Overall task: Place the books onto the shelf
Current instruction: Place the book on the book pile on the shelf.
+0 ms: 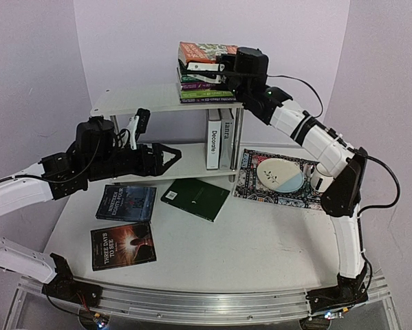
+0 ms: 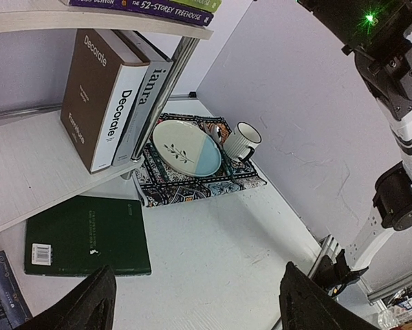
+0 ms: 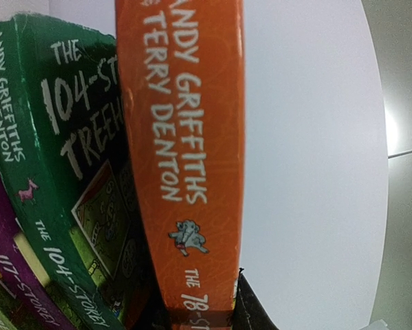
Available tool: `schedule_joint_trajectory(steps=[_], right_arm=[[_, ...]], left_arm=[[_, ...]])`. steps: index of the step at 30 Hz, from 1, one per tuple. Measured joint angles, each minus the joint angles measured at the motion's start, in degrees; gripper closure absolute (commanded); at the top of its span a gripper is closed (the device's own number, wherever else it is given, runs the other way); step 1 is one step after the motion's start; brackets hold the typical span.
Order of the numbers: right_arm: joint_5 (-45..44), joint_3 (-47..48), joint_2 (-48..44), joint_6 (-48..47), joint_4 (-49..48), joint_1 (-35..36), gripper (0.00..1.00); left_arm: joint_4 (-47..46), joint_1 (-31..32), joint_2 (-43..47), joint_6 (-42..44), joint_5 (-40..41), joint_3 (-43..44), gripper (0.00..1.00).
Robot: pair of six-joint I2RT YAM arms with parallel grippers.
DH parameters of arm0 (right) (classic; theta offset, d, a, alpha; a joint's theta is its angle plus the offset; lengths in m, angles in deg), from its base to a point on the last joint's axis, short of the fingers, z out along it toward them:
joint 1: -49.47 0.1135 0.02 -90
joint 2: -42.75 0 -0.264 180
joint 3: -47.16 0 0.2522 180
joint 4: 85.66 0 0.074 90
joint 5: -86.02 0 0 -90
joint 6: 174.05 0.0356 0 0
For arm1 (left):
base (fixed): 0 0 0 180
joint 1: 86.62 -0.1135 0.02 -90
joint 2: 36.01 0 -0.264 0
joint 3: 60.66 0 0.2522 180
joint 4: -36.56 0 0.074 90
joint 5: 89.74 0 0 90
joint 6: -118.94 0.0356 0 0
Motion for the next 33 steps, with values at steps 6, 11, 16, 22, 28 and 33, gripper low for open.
schedule_joint_trajectory(steps=[6,11,16,22,28,33], right_arm=[[0.29,0.71,1.19,-0.37,-0.67,-0.39,1.0],[0.52,0.98,1.78,-0.6,-0.84,-0.54,1.0],[0.5,1.32,2.12,-0.83,-0.9,-0.56,0.68],[0.5,1.32,2.12,-1.3,-1.58,-0.63,0.57],[0.49,-0.33,1.36,-1.68,-3.83,-0.63,0.37],[0.52,-3.7,-0.85,-1.89,-5.77,-0.61,0.17]], left_arm=[[0.02,-0.22,0.0,0.02,0.35,0.0,0.17],[0.02,-0.47,0.0,0.04,0.39,0.0,0.17],[0.04,-0.58,0.0,0.04,0.41,0.0,0.17],[0.04,-0.59,0.0,0.02,0.39,0.0,0.17],[0.04,-0.6,0.0,0.02,0.39,0.0,0.17],[0.04,-0.7,-0.02,0.02,0.37,0.0,0.17]])
